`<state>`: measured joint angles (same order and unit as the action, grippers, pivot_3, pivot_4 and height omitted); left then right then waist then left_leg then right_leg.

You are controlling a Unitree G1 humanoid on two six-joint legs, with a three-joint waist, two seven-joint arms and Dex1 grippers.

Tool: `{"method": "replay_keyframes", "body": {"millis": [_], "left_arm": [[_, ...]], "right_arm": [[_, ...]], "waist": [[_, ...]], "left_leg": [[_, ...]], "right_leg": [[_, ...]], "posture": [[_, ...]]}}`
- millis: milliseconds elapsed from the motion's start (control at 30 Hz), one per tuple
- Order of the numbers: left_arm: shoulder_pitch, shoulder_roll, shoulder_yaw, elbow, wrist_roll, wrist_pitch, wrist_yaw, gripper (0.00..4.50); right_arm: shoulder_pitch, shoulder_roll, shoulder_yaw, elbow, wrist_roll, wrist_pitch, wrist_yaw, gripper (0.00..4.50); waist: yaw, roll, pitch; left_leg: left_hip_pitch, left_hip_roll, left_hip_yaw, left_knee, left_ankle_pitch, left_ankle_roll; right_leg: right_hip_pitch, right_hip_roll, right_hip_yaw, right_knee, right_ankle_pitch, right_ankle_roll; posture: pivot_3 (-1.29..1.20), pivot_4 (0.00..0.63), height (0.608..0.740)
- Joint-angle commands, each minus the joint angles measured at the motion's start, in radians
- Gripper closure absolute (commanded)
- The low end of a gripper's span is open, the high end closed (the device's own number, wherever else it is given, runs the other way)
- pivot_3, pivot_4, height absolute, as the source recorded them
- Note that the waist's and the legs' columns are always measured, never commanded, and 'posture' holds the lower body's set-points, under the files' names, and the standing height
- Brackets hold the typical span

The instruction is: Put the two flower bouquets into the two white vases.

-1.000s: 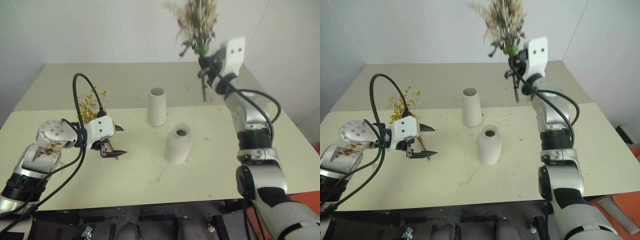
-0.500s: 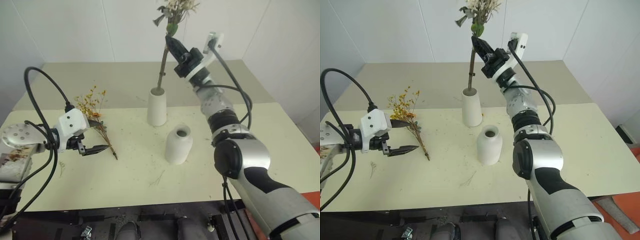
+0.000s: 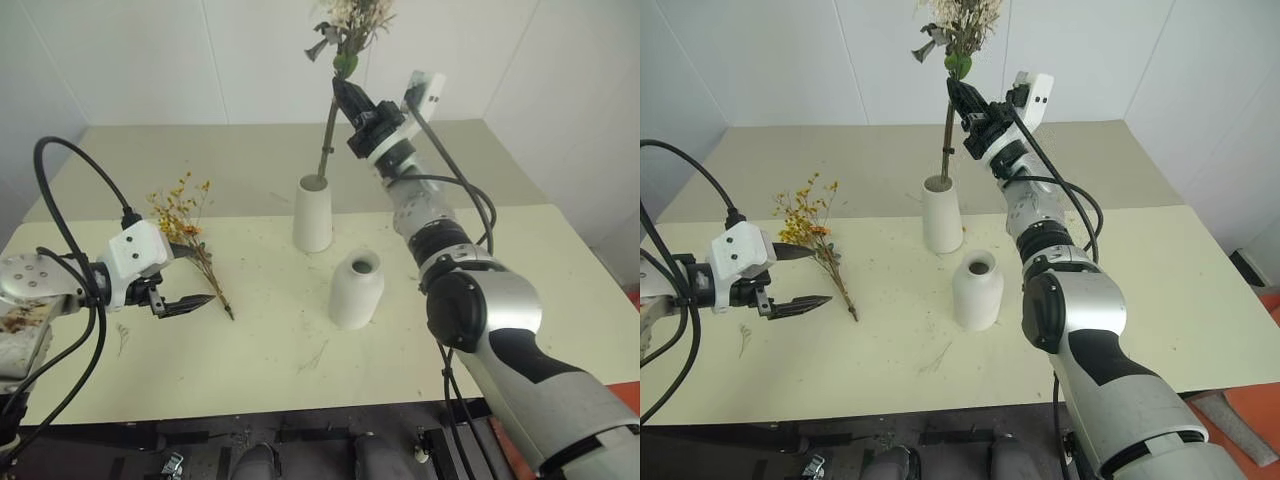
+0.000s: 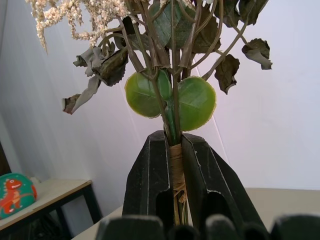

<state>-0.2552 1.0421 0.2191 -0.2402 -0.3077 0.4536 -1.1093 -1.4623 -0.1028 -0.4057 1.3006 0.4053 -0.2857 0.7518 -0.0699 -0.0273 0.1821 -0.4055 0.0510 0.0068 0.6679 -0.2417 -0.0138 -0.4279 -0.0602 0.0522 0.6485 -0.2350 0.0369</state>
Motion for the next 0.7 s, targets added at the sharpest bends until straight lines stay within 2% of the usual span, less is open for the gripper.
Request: {"method": "replay_keyframes", "body": {"millis": [33,700], "left_arm": [[-0.012,0.03,0.022,-0.024,-0.008,-0.003,0.002,0.0],[0.026,0.037,0.045,-0.04,-0.024,-0.01,0.005,0.0]], "right_arm": [[-0.015,0.011,-0.006,-0.008,-0.022,-0.059,-0.05,4.33],[0.057,0.064,-0.006,-0.003,-0.069,-0.055,-0.069,4.33]], "waist": [[-0.001,0.0,0.0],[0.0,0.0,0.0]], "left_leg": [[0.0,0.0,0.0,0.0,0.0,0.0],[0.0,0.0,0.0,0.0,0.0,0.0]], "right_leg": [[0.0,0.0,0.0,0.0,0.0,0.0],[0.0,0.0,0.0,0.0,0.0,0.0]], "posture": [[0.0,0.15,0.74],[0.0,0.15,0.74]]}}
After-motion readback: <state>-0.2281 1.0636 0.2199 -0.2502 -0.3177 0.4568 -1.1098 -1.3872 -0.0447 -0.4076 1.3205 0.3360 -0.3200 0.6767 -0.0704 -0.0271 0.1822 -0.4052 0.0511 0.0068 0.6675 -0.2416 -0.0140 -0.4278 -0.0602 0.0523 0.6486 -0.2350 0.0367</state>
